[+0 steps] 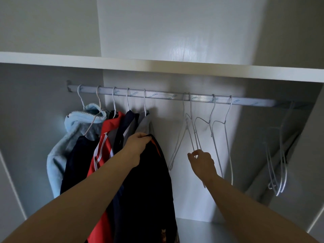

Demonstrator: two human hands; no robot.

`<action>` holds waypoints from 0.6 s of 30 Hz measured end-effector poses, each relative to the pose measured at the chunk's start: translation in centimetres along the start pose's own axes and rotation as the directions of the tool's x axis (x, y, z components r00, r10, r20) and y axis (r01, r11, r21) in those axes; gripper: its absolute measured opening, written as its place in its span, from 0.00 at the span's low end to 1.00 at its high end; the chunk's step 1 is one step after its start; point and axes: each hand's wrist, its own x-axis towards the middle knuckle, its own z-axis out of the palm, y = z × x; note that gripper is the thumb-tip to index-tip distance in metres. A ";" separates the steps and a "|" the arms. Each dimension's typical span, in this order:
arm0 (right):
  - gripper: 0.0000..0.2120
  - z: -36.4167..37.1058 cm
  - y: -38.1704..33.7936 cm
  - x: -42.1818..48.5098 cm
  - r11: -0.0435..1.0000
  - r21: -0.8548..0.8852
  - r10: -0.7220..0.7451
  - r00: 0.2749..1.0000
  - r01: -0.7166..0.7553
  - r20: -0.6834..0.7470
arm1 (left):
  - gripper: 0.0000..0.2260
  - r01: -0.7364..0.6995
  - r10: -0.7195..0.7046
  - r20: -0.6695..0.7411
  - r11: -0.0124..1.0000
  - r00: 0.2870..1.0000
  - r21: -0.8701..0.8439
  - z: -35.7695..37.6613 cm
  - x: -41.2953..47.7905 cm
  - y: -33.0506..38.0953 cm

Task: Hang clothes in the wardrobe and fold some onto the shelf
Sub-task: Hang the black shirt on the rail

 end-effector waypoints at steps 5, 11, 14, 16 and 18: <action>0.19 0.3 -1.2 0.1 0.990 -0.134 0.031 0.999 -0.036 -0.037 | 0.08 0.003 -0.003 -0.022 1.000 1.000 -0.007 -0.8 0.4 0.0; 0.12 0.9 -3.1 -0.2 0.978 -0.162 -0.172 0.949 0.132 -0.265 | 0.02 0.032 -0.032 -0.033 0.999 0.999 -0.008 -1.5 0.8 0.2; 0.11 1.7 -4.8 -0.2 0.961 0.091 -0.229 0.937 0.260 -0.265 | 0.06 0.046 -0.046 -0.040 0.999 0.998 -0.009 -2.1 1.0 0.1; 0.16 2.3 -5.8 0.2 0.971 0.136 -0.170 0.966 0.198 -0.194 | 0.09 0.057 -0.057 -0.053 0.998 0.997 -0.006 -2.4 1.4 0.1; 0.25 2.7 -5.8 0.6 0.997 0.033 -0.071 0.990 0.076 -0.121 | 0.11 0.065 -0.064 -0.064 0.998 0.996 0.011 -2.9 1.7 0.1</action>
